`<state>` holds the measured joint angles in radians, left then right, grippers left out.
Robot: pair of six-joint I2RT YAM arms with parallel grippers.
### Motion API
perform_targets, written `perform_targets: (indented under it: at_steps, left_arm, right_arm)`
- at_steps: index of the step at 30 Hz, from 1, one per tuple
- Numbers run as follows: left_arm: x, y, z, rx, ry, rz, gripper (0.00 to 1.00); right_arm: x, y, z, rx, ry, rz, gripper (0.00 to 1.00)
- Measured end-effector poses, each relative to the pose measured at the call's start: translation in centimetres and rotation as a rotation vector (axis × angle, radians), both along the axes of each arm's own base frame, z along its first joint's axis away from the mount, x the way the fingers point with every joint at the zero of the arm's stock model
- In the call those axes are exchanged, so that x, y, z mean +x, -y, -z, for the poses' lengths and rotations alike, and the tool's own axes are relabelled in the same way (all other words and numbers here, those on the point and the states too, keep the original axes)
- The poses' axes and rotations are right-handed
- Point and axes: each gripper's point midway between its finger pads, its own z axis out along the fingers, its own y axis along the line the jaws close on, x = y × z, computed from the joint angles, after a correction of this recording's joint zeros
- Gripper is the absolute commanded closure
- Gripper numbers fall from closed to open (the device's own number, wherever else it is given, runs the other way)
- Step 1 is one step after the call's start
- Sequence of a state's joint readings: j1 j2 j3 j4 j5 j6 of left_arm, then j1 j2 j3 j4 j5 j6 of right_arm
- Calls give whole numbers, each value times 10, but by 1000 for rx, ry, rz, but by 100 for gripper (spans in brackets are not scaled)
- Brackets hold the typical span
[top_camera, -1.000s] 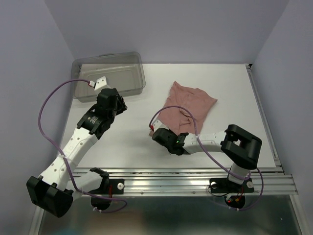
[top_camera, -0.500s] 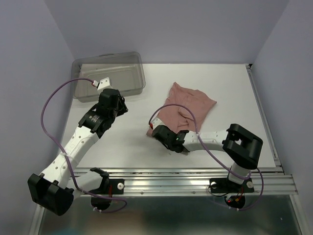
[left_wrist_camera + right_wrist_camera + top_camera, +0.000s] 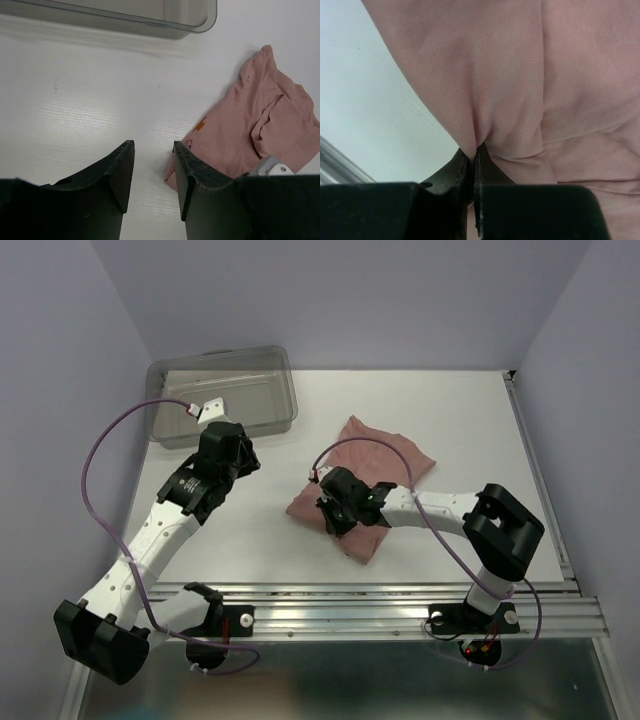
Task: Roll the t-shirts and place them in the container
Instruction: Roll the T-shirt to the center of the board.
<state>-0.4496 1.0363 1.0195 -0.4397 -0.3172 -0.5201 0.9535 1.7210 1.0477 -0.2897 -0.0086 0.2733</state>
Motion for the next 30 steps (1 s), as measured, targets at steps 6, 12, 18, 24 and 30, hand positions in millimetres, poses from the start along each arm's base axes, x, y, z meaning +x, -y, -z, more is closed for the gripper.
perform_targets:
  at_steps: [6,12,18,24,30]
  left_arm:
    - [-1,1,-1,5,1,16,52]
    - [-4,3,9,15,-25,38,52]
    - [-7,6,15,15,-43,62,52]
    - [-8,8,15,11,-46,77,52]
    - [-12,13,27,4,-74,105,52]
  right_arm:
    - [4,-8,-18,130,-135,-11,99]
    - [5,-16,-28,225,-252,-49,98]
    - [3,-13,-21,292,-414,-71,96]
    - [8,-9,-20,357,-527,-78,96]
    - [15,-6,-28,404,-558,-84,96]
